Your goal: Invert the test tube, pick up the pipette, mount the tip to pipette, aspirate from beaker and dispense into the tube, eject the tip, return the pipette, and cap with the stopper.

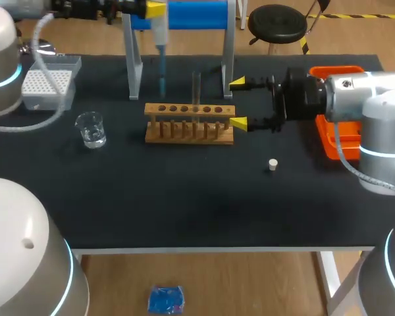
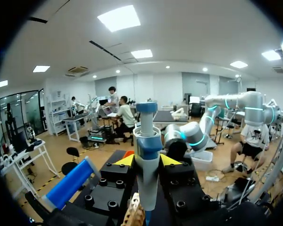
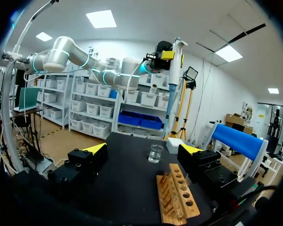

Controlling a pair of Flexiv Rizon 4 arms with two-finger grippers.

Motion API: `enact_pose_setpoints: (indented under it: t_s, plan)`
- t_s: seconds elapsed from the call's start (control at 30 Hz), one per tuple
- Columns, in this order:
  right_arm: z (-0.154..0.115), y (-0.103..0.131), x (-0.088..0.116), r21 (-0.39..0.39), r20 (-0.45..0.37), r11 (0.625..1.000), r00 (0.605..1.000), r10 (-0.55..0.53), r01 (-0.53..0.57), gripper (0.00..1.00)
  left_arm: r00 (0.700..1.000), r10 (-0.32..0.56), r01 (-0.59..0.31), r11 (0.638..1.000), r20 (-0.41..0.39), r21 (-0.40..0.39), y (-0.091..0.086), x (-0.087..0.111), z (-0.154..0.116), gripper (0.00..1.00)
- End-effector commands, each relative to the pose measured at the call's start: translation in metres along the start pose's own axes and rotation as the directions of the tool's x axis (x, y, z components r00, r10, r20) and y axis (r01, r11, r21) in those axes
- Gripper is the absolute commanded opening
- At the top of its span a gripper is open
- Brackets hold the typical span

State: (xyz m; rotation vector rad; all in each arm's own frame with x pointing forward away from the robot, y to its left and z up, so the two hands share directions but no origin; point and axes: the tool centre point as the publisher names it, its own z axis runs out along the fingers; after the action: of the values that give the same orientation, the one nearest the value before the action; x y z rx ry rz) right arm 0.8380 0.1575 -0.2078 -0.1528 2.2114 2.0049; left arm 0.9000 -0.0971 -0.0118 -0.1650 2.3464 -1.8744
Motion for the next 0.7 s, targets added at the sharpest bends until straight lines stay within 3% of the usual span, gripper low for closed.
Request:
enact_pose_setpoints:
  t_s: [0.03, 0.4, 0.7]
  plan:
    - [0.000, 0.001, 0.001, 0.002, 0.003, 1.000, 1.000, 0.000, 0.000, 1.00, 1.000, -0.004, 0.003, 1.000, -0.008, -0.015, 0.013, -0.011, -0.069, 0.00]
    - [0.000, 0.001, 0.001, 0.002, 0.003, 1.000, 1.000, 0.000, 0.000, 1.00, 0.998, 0.015, -0.017, 0.999, 0.058, 0.050, 0.061, -0.031, -0.129, 0.00]
    - [0.000, 0.001, 0.001, 0.002, 0.003, 1.000, 1.000, 0.000, 0.000, 1.00, 0.997, -0.017, 0.011, 0.997, 0.077, 0.077, 0.093, -0.038, -0.147, 0.00]
